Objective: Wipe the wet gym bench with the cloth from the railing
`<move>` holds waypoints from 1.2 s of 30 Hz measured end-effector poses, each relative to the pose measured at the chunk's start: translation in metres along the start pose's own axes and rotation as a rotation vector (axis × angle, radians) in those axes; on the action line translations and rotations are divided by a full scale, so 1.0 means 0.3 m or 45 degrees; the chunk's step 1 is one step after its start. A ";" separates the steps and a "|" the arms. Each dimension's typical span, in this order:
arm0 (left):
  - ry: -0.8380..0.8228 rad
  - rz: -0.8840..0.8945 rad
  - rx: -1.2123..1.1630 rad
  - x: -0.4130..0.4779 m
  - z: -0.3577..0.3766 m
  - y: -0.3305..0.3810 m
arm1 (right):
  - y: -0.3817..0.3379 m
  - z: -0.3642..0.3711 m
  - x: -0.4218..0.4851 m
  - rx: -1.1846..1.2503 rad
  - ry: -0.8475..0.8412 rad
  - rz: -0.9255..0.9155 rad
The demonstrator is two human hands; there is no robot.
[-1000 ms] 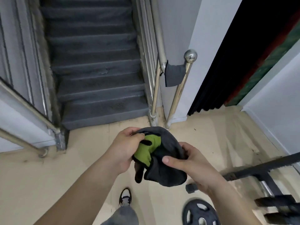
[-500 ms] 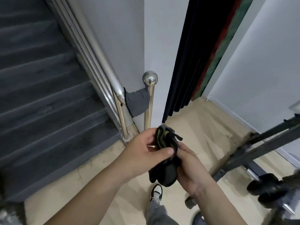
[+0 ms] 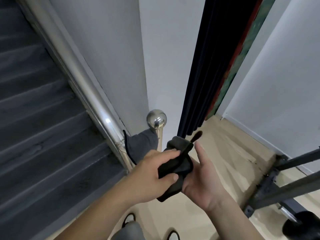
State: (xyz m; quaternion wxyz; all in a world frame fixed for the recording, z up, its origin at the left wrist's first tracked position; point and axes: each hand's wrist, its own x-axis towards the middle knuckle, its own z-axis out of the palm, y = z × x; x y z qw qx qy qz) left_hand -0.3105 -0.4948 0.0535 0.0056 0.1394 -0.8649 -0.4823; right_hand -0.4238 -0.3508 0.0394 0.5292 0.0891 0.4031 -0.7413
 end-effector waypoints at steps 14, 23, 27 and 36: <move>-0.085 -0.481 -0.506 0.323 -0.464 -0.345 | 0.063 0.256 0.454 -0.020 0.315 -0.011; 0.075 -0.410 0.114 0.444 -0.519 -0.454 | 0.120 0.255 0.629 -0.242 0.836 -0.215; 0.013 -0.107 0.718 0.454 -0.481 -0.503 | 0.138 0.222 0.621 -0.558 1.048 -0.158; -0.015 0.077 0.806 0.428 -0.408 -0.419 | 0.099 0.150 0.436 -0.544 0.807 -0.188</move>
